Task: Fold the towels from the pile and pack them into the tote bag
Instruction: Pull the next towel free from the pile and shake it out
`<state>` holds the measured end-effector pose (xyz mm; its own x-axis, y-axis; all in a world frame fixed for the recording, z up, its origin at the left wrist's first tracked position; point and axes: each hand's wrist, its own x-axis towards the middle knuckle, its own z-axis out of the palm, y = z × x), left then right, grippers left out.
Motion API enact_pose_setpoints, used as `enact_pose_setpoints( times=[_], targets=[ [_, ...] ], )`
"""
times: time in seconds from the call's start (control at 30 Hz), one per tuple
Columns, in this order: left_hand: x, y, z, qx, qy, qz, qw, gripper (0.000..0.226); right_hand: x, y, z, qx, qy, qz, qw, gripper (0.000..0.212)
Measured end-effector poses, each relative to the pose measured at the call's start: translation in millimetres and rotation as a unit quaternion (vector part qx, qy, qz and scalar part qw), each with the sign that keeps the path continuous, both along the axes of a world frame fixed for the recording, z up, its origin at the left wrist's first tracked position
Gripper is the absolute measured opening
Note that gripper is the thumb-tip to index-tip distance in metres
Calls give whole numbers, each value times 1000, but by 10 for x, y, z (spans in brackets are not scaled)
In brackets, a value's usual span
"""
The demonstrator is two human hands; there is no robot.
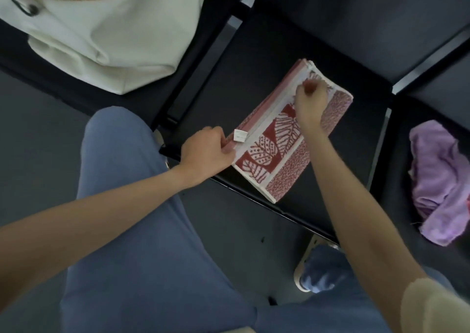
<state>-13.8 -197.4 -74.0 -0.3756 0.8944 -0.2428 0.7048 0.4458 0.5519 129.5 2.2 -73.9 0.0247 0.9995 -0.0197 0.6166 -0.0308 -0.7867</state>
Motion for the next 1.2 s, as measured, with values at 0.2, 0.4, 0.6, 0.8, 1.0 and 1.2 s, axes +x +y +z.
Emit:
enact_pose_setpoints(
  times=[0.2, 0.4, 0.6, 0.8, 1.0, 1.2],
  targets=[
    [-14, 74, -202, 33, -21, 19, 999, 44, 718, -1310, -48, 2, -34, -94, 995, 27],
    [88, -12, -84, 24, -35, -12, 999, 31, 724, -1893, -84, -182, -201, -42, 962, 54],
    [181, -186, 128, -50, -151, 33, 987, 26, 893, -1981, 61, -247, -7, -30, 969, 26],
    [268, -454, 439, -66, -318, 96, 941, 21, 1101, -2287, 476, -238, 238, -16, 942, 39],
    [189, -309, 653, -99, -556, 185, 804, 17, 1184, -2072, 616, -317, 402, -86, 855, 13],
    [253, 120, 720, -39, -713, 320, 623, 22, 1100, -1738, 703, -331, 560, -135, 747, 25]
  ],
)
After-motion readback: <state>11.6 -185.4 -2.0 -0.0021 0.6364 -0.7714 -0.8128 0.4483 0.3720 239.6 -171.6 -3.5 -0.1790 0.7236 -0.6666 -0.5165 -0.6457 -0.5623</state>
